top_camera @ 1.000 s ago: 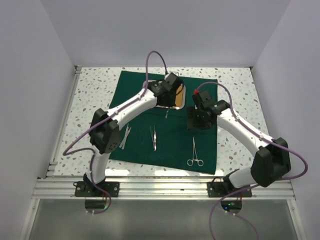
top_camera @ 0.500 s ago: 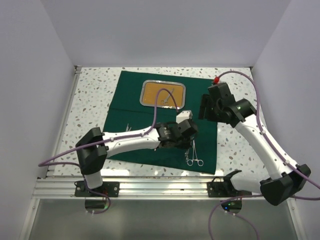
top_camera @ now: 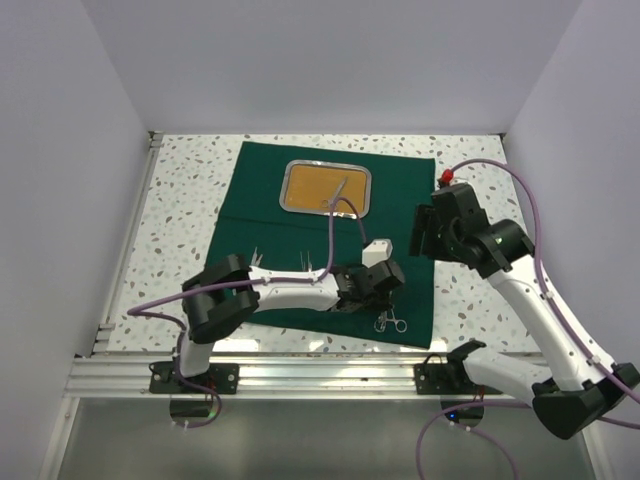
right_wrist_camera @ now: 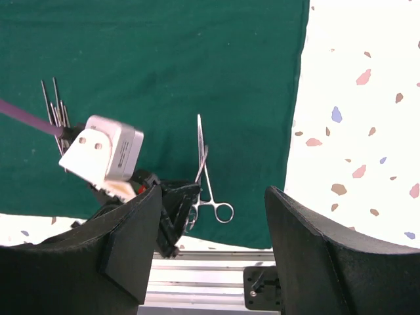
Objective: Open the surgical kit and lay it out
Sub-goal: Place the medical item in the surgical kit, then pick up the medical item from the container, then place the medical item in the surgical kit, then adjust the container in the surgical kit.
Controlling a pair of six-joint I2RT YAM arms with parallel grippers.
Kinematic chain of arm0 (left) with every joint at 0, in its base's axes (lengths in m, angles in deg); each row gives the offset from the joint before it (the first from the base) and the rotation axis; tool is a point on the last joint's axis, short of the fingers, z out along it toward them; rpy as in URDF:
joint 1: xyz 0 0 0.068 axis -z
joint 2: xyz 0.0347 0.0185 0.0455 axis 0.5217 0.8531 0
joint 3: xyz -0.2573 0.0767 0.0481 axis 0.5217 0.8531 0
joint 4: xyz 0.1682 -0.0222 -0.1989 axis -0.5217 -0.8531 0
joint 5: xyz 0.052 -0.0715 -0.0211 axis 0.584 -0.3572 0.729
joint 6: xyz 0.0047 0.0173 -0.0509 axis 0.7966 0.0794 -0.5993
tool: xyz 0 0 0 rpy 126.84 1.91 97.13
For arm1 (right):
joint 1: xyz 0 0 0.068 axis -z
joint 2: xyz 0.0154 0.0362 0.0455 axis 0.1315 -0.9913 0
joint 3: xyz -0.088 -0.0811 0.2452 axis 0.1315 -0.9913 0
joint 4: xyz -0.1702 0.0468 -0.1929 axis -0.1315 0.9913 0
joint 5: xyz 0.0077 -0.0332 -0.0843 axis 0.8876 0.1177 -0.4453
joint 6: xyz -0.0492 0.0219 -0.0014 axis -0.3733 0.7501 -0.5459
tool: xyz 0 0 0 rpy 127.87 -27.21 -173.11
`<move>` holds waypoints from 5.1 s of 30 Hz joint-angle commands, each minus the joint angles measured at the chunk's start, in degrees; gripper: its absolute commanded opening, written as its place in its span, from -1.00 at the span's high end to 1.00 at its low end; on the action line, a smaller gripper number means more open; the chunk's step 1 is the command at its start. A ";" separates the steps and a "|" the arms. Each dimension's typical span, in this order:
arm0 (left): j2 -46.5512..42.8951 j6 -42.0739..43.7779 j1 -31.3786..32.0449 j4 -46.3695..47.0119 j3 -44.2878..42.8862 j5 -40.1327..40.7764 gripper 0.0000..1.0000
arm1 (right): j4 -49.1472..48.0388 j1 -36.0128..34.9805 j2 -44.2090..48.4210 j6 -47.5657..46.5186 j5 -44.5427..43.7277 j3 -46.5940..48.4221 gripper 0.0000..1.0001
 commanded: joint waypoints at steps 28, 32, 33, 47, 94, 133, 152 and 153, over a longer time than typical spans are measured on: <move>-13.24 8.34 -2.35 -0.99 13.31 -5.60 -0.54 | -11.22 0.22 -26.29 -2.66 3.69 20.21 -0.36; -13.42 7.99 -2.43 -5.84 12.60 -4.72 -0.54 | -11.40 0.75 -36.92 -3.98 5.71 33.89 -0.36; -13.42 7.73 -2.35 -6.02 13.56 -4.81 -0.54 | -11.31 0.84 -41.47 -4.07 6.32 36.29 -0.36; -13.94 7.02 -4.72 0.21 19.45 -14.65 -0.62 | -11.84 1.45 -74.20 -2.58 16.10 64.35 -0.35; -12.54 17.74 -10.60 -15.77 2.77 -16.50 -0.53 | -8.23 -2.42 -89.53 -9.78 -1.14 64.54 1.00; 18.72 38.57 -53.23 -20.52 -45.03 -17.81 -0.97 | -12.28 -3.03 -23.68 3.22 12.65 -7.18 1.00; 37.29 37.25 -56.22 -14.46 -53.67 -21.34 -0.99 | -17.56 -7.78 -30.18 4.99 21.10 -15.29 -0.38; 37.38 37.34 -56.57 -14.29 -53.67 -21.51 -0.99 | -17.03 -7.86 -30.09 4.38 19.36 -13.54 -0.69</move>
